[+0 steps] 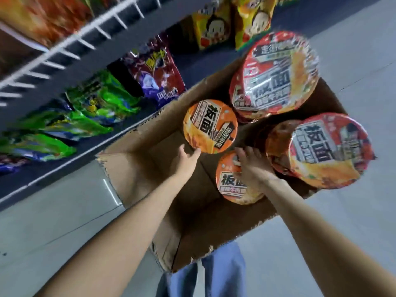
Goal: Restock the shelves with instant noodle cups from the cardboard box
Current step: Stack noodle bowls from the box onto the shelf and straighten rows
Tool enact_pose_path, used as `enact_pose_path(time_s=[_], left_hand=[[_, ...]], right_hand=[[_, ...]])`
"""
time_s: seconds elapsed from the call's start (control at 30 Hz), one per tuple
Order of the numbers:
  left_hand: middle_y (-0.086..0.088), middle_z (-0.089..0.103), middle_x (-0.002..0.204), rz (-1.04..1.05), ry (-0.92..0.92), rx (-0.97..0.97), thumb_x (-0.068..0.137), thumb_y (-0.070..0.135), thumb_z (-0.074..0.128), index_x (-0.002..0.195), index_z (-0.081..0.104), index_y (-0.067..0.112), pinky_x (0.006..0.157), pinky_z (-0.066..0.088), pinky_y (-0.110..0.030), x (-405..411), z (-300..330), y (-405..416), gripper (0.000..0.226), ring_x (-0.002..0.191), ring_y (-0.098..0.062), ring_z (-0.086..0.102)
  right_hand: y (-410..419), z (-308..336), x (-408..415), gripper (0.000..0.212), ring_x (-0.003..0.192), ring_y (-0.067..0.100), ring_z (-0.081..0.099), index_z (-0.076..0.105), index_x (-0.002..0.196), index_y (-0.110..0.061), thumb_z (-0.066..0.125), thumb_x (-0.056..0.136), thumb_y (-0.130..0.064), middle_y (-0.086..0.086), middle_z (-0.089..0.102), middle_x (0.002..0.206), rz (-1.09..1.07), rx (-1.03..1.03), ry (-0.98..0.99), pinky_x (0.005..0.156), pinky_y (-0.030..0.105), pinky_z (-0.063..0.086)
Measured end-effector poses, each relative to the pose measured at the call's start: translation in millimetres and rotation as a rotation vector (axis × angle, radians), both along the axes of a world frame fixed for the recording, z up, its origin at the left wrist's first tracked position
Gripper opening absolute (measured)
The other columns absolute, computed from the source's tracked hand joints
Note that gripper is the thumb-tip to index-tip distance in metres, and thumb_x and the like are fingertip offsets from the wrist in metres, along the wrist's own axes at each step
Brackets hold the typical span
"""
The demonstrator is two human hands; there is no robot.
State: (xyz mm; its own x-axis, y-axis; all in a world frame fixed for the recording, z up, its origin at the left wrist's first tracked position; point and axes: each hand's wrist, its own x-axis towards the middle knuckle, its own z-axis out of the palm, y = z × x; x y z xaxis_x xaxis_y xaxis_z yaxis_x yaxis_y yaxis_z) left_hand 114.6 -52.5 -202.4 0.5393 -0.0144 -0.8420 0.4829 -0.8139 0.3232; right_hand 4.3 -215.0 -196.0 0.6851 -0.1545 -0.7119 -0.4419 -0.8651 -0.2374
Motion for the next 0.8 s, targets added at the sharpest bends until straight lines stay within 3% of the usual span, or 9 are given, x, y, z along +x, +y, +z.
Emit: enact_pose_path(time_s=[0.13, 0.23, 0.37, 0.53, 0.7, 0.8], left_hand=[[-0.01, 0.038, 0.146, 0.545, 0.231, -0.34, 0.09, 0.033, 0.06, 0.147, 0.019, 0.028, 0.086, 0.051, -0.04, 6.9, -13.7, -21.2, 0.07, 0.124, -0.035, 0.049], [-0.012, 0.037, 0.145, 0.715, 0.243, -0.448, 0.092, 0.014, 0.056, 0.147, 0.018, 0.03, 0.087, 0.049, -0.042, 9.3, -16.9, -29.3, 0.069, 0.128, -0.037, 0.045], [-0.013, 0.036, 0.146, 0.688, 0.168, -0.428, 0.092, 0.01, 0.055, 0.147, 0.021, 0.029, 0.083, 0.051, -0.036, 7.7, -14.4, -23.4, 0.067, 0.13, -0.034, 0.043], [-0.01, 0.038, 0.145, 0.571, 0.041, -0.36, 0.092, 0.014, 0.058, 0.146, 0.026, 0.026, 0.078, 0.056, -0.033, 6.5, 2.9, 16.8, 0.065, 0.125, -0.031, 0.049], [-0.012, 0.038, 0.145, 0.42, -0.088, -0.215, 0.091, 0.013, 0.059, 0.148, 0.025, 0.022, 0.087, 0.053, -0.047, -0.1, 47.3, 70.4, 0.067, 0.129, -0.032, 0.044], [-0.013, 0.037, 0.145, 0.33, -0.146, -0.127, 0.093, 0.013, 0.056, 0.148, 0.023, 0.022, 0.088, 0.053, -0.049, -1.2, 86.7, 90.8, 0.065, 0.128, -0.034, 0.044]], right_hand=[[-8.0, -1.2, -1.2, 0.065, 0.119, 0.035, 0.044, 0.031, 0.138, -0.028, 0.064, 0.082, -0.02, 0.009, 0.035, 0.14, 0.043, 0.098, -0.016, 0.088, 0.04, 0.049], [-8.7, 3.2, 1.8, 0.068, 0.121, 0.032, 0.048, 0.033, 0.139, -0.03, 0.065, 0.083, -0.008, 0.01, 0.038, 0.141, 0.027, 0.213, 0.029, 0.092, 0.036, 0.048], [-12.2, 12.4, -2.3, 0.069, 0.111, 0.027, 0.06, 0.034, 0.143, -0.03, 0.068, 0.085, -0.015, 0.009, 0.058, 0.13, -0.065, 0.164, 0.055, 0.087, 0.031, 0.048], [-1.6, 28.6, -26.3, 0.062, 0.107, 0.027, 0.062, 0.05, 0.134, -0.032, 0.073, 0.079, -0.012, 0.005, 0.066, 0.12, -0.325, 0.121, -0.041, 0.085, 0.034, 0.052], [10.2, 65.3, -40.8, 0.058, 0.103, 0.032, 0.062, 0.054, 0.13, -0.037, 0.071, 0.079, -0.015, 0.008, 0.07, 0.109, -0.544, 0.073, -0.112, 0.083, 0.036, 0.048], [14.6, 108.7, -52.1, 0.059, 0.076, 0.023, 0.069, 0.057, 0.126, -0.039, 0.074, 0.077, -0.01, 0.005, 0.073, 0.092, -0.751, 0.212, -0.233, 0.075, 0.038, 0.055]])
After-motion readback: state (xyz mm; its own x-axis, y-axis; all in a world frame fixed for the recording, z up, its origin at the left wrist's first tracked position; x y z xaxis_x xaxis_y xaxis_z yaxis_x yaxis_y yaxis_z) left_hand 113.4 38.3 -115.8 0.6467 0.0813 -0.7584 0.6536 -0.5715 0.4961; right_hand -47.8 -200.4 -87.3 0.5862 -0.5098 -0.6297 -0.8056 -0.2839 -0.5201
